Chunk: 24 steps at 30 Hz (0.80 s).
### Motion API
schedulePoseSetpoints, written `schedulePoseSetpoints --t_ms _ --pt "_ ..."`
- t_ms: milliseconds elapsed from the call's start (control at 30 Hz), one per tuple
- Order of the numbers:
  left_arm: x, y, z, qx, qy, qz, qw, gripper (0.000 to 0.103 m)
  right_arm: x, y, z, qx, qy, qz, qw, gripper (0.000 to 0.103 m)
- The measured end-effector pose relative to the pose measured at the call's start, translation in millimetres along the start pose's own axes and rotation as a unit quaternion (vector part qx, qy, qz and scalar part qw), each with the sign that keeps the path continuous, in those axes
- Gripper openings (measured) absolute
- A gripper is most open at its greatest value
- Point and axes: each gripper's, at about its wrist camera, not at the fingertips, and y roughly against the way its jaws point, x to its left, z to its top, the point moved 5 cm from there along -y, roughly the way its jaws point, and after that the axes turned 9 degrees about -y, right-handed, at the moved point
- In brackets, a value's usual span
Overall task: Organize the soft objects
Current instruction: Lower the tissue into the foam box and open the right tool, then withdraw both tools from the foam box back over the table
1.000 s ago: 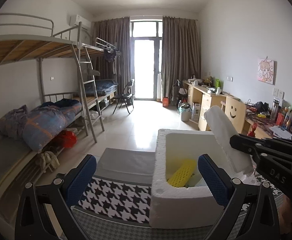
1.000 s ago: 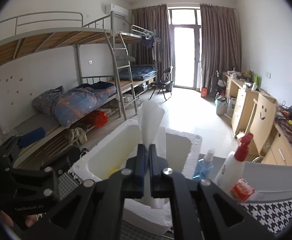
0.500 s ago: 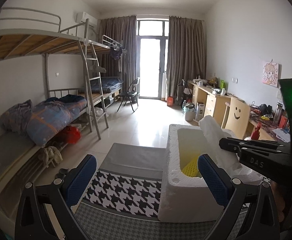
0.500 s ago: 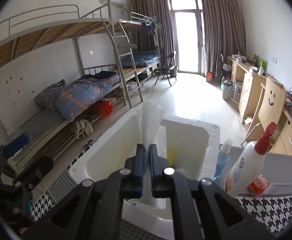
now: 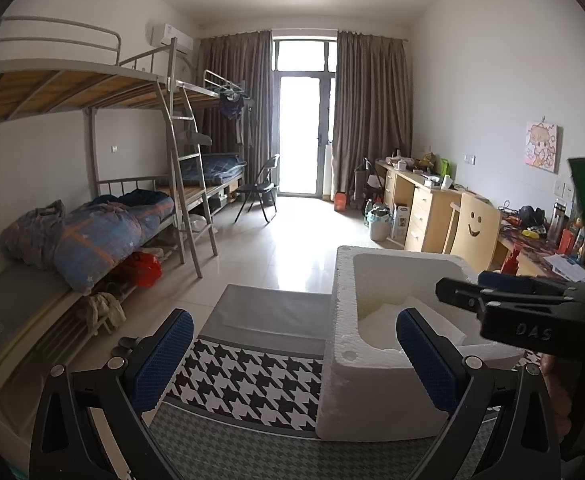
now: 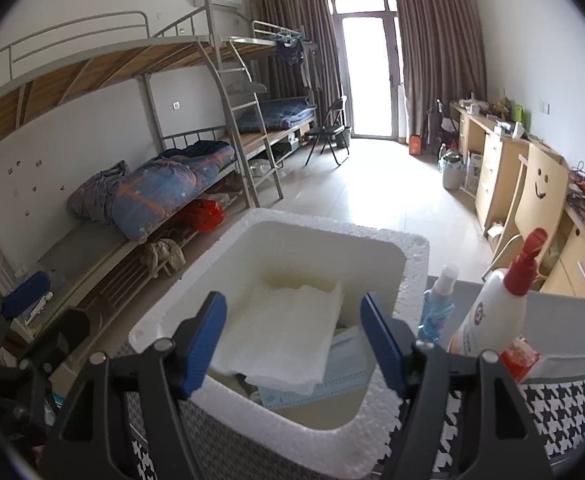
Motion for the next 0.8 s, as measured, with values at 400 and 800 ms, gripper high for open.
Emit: schedulePoseSetpoints --t_ms 400,800 --pt "-12 14 2 -0.009 -0.004 -0.013 0.9999 0.102 -7 35 5 -0.045 -0.015 -0.008 0.999 0.077" --pt "-24 31 1 -0.015 -0.006 -0.024 0.9996 0.102 -3 69 -1 -0.080 -0.006 -0.015 0.997 0.083"
